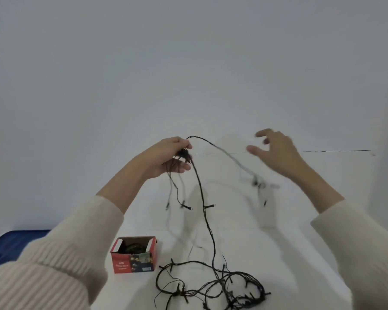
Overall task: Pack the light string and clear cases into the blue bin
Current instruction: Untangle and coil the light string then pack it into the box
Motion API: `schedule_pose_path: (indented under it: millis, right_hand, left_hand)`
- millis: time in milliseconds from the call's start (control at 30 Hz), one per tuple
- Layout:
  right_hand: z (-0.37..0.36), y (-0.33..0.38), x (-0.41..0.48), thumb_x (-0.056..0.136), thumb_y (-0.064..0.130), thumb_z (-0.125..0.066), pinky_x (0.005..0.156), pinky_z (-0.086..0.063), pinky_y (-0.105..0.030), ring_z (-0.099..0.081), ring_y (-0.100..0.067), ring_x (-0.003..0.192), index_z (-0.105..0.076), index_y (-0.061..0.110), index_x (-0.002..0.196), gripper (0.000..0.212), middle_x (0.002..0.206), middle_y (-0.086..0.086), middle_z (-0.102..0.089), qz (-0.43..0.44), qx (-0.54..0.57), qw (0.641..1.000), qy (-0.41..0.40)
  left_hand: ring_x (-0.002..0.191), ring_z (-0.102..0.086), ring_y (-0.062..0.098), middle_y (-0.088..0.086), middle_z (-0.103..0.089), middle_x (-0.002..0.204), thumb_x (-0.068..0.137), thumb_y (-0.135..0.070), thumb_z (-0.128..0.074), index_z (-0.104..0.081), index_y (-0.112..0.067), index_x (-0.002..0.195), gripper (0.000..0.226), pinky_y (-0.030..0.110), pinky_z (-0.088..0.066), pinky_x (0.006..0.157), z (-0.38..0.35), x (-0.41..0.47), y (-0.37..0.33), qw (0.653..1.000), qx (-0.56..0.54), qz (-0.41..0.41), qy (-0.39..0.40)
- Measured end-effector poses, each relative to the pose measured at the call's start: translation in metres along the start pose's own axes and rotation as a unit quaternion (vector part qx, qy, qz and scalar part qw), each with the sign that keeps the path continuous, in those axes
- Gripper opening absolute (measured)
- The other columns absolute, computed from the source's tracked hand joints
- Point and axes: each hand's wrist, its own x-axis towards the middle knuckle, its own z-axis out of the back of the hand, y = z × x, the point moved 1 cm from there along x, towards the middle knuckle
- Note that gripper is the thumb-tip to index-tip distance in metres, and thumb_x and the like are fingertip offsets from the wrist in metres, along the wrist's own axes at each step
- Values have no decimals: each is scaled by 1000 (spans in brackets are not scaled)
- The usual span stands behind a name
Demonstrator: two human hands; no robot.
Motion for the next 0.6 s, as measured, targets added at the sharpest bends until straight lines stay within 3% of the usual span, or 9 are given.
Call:
schedule_pose_path:
  millis: [67,133,200,267,367,467,533,600]
  right_hand:
    - [-18,24,-29,82,51,-58,82,-44,-32,-58,-21,98,-60,24,109,38,106,-6,-65,24,165,979,120]
    - [-42,38,-55,77,56,-53,82,-48,-31,-64,-19,94,-57,25,112,46,100,-7,-70,17,296,908,295]
    - [-66,32,-71,81,41,-59,75,-52,-30,-68,-22,75,-57,21,114,38,74,-8,-70,2,363,850,383]
    - [-82,11,-78,86,21,-64,65,-52,-32,-60,-20,49,-61,15,112,26,51,-2,-58,-44,361,835,412]
    - [-93,-41,-74,87,19,-63,57,-49,-28,-51,-14,41,-65,11,104,19,46,0,-52,-115,239,876,402]
    - [-88,-96,-67,87,19,-61,52,-45,-22,-50,-12,37,-65,11,83,10,41,0,-51,-190,87,913,350]
    - [-76,-110,-55,89,22,-61,45,-42,-18,-44,-12,30,-66,8,72,22,40,0,-44,-242,74,925,282]
    - [-57,-97,-30,92,24,-58,35,-34,-15,-33,-11,24,-66,3,69,32,37,2,-32,-244,132,946,169]
  left_hand:
    - [43,-58,14,6,-55,72,99,-22,-43,-52,-12,87,18,19,-48,41,-14,-1,-11,997,-70,-3,13]
    - [43,-60,13,4,-55,69,99,-21,-43,-52,-11,84,20,18,-49,41,-24,-1,-19,993,-115,-12,9]
    - [42,-61,12,4,-53,67,100,-19,-41,-51,-11,81,23,17,-49,39,-26,1,-27,984,-171,-34,-20]
    - [35,-56,8,3,-48,65,101,-15,-38,-48,-12,78,24,14,-43,34,-13,5,-32,969,-225,-59,-87]
    - [26,-44,4,2,-42,64,101,-14,-34,-43,-16,74,28,11,-27,28,26,7,-31,954,-176,-91,-226]
    - [23,-44,3,4,-40,63,100,-9,-33,-40,-15,69,33,9,-26,29,71,2,-14,935,-104,-78,-330]
    - [24,-49,6,7,-42,65,99,-5,-32,-40,-12,70,32,11,-33,28,87,-4,-1,935,-56,-36,-348]
    - [27,-54,10,11,-45,66,99,-2,-33,-42,-7,72,28,14,-41,29,85,-9,7,950,-9,-2,-313]
